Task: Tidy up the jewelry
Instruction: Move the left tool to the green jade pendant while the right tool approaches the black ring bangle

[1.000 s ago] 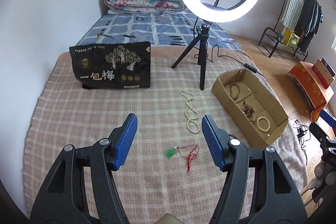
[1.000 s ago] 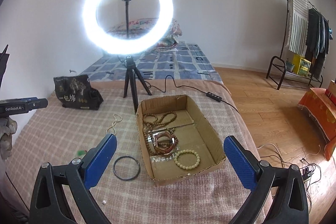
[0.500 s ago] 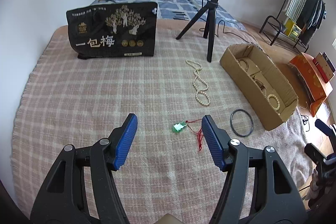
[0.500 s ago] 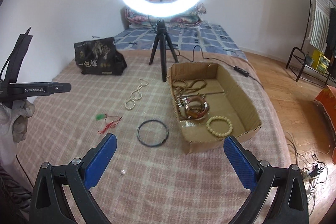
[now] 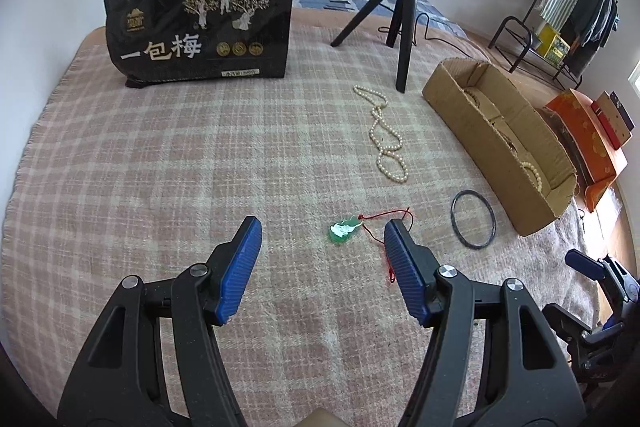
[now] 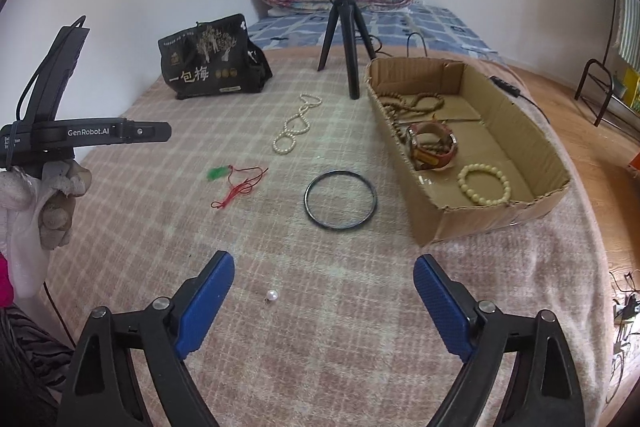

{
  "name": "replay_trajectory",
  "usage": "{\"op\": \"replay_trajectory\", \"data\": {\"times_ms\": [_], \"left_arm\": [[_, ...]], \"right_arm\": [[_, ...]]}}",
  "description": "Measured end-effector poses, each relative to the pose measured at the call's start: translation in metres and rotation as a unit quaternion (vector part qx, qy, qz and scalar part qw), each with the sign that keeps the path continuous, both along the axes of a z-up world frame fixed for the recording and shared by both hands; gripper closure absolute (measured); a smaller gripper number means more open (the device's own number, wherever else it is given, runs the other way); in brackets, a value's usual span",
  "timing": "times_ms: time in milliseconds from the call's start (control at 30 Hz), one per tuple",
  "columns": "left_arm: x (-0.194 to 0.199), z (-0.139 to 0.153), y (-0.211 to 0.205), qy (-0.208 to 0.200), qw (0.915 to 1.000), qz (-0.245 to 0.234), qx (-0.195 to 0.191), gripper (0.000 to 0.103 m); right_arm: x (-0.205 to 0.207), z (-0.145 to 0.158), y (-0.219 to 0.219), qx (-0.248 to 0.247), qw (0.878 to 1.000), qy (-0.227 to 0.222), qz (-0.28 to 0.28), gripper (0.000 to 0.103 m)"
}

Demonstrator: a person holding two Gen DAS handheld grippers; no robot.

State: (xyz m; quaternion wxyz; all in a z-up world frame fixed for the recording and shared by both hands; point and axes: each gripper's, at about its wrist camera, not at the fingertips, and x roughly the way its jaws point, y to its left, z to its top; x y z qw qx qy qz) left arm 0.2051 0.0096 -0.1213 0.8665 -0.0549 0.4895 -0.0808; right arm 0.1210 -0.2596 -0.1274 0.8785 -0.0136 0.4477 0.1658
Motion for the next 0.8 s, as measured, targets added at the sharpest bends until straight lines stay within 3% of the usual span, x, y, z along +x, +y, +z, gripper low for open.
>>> {"op": "replay_trajectory", "data": {"times_ms": [367, 800], "left_arm": [[0.012, -0.029, -0.023, 0.021, 0.9983, -0.054, -0.003, 0.037], [0.038, -0.055, -0.023, 0.053, 0.9963, -0.058, -0.035, 0.037]], "right_arm": [[0.030, -0.023, 0.016, -0.005, 0.999, 0.029, 0.017, 0.022], [0.038, -0.036, 0.014, -0.004, 0.999, 0.045, 0.013, 0.023]]}}
